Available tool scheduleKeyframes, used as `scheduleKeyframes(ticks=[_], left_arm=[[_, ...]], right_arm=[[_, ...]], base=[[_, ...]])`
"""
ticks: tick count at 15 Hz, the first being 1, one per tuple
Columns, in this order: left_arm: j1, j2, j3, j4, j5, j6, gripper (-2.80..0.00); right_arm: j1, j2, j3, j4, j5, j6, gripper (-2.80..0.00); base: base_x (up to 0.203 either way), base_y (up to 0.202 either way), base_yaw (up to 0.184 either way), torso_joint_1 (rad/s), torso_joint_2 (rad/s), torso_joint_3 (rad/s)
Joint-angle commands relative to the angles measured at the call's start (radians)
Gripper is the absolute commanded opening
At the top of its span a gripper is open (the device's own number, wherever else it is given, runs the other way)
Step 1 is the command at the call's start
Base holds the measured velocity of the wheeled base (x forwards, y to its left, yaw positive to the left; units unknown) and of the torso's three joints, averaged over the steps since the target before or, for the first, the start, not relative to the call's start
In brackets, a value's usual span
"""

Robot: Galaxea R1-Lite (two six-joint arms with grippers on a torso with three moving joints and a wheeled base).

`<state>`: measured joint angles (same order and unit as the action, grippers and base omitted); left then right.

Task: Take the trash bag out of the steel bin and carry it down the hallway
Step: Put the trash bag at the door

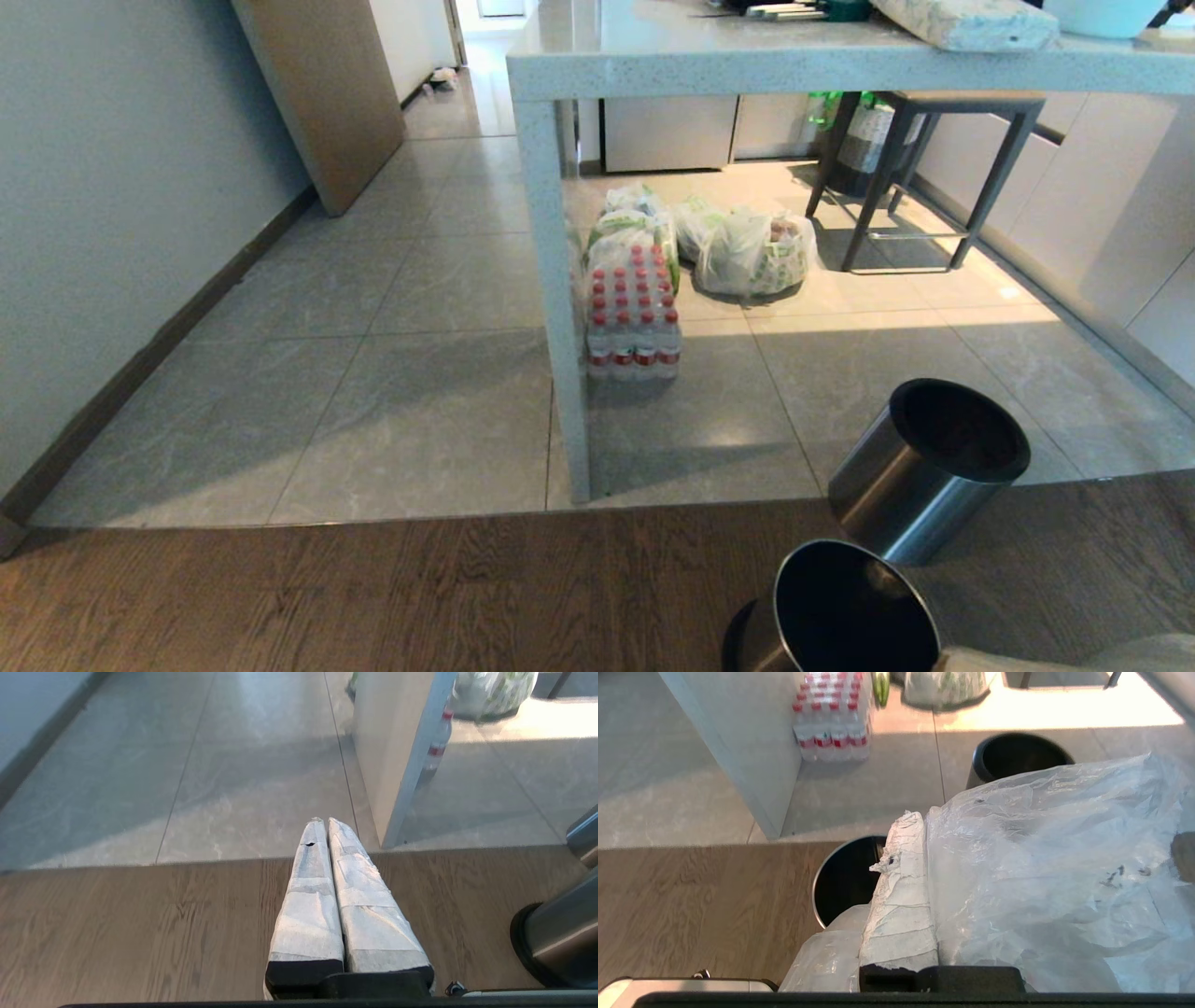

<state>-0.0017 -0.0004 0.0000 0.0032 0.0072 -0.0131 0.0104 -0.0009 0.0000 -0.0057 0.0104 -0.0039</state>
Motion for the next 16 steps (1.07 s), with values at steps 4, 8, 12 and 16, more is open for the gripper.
scheduleKeyframes(ticks=[4, 8, 12, 16], left_arm=[[0.0, 0.0, 0.002, 0.0, 0.0, -0.001, -2.8], [0.0, 0.0, 0.002, 0.0, 0.0, -0.001, -2.8], [0.0, 0.0, 0.002, 0.001, 0.0, 0.01, -2.8], [0.0, 0.0, 0.002, 0.003, 0.0, 0.004, -2.8]], right_arm=[[0.0, 0.002, 0.002, 0.0, 0.0, -0.001, -2.8], [0.0, 0.002, 0.002, 0.0, 0.0, -0.001, -2.8], [0.0, 0.002, 0.002, 0.0, 0.0, -0.001, -2.8], [0.0, 0.002, 0.002, 0.0, 0.0, -0.001, -2.8]], base=[[0.0, 0.0, 0.0, 0.004, 0.0, 0.203], [0.0, 0.0, 0.0, 0.004, 0.0, 0.189], [0.0, 0.0, 0.0, 0.002, 0.0, 0.042], [0.0, 0.0, 0.0, 0.0, 0.0, 0.0]])
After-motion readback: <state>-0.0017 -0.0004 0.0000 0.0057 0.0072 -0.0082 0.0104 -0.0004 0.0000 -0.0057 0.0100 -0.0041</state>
